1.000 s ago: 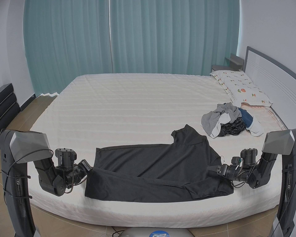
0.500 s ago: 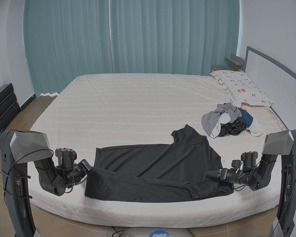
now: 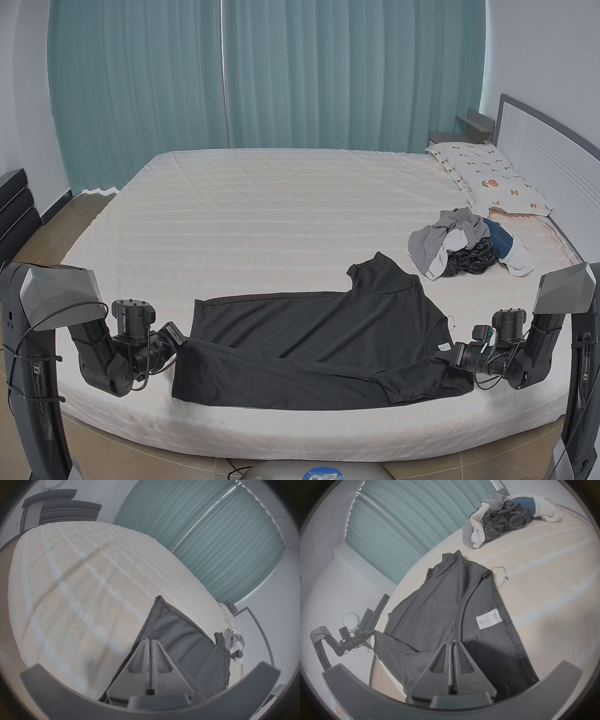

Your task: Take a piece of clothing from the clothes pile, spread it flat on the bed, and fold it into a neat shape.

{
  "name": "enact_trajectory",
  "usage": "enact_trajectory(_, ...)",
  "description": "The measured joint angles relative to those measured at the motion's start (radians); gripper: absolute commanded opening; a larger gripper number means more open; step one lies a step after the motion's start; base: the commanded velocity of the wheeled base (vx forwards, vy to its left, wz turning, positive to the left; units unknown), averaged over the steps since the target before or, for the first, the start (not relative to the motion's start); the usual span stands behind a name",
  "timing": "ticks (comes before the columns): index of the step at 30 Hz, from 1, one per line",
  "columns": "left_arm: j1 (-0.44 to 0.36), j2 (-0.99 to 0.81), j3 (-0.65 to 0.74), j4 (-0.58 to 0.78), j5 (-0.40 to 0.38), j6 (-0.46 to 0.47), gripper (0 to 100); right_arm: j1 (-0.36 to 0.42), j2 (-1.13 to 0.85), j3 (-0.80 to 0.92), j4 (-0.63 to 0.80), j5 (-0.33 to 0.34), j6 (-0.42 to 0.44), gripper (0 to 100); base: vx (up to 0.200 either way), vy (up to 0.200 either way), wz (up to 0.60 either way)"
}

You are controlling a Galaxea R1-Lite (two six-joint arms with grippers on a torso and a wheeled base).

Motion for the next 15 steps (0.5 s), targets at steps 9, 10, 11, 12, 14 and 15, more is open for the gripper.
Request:
enact_trajectory(9,0.003,-0.005,0.009,0.000,0.000,0.000,0,-0.032,-0.024,0.081,-0.150,0.034,0.033,0,0.000,0.000,0.00)
enact_trajectory(10,0.003,-0.007,0.011,0.000,0.000,0.000,0,-0.036,-0.032,0.093,-0.163,0.044,0.044,0,0.000,0.000,0.00)
enact_trajectory(11,0.004,-0.011,0.014,0.001,-0.001,0.001,0,-0.041,-0.042,0.106,-0.177,0.056,0.057,0,0.000,0.000,0.00)
enact_trajectory(12,0.005,-0.016,0.018,0.001,-0.002,0.001,0,-0.047,-0.052,0.117,-0.191,0.067,0.067,0,0.000,0.000,0.00)
enact_trajectory(14,0.006,-0.027,0.027,0.003,-0.003,0.003,0,-0.060,-0.075,0.137,-0.207,0.084,0.080,0,0.000,0.000,0.00)
enact_trajectory(15,0.006,-0.033,0.033,0.003,-0.003,0.004,0,-0.067,-0.086,0.146,-0.212,0.095,0.084,0,0.000,0.000,0.00)
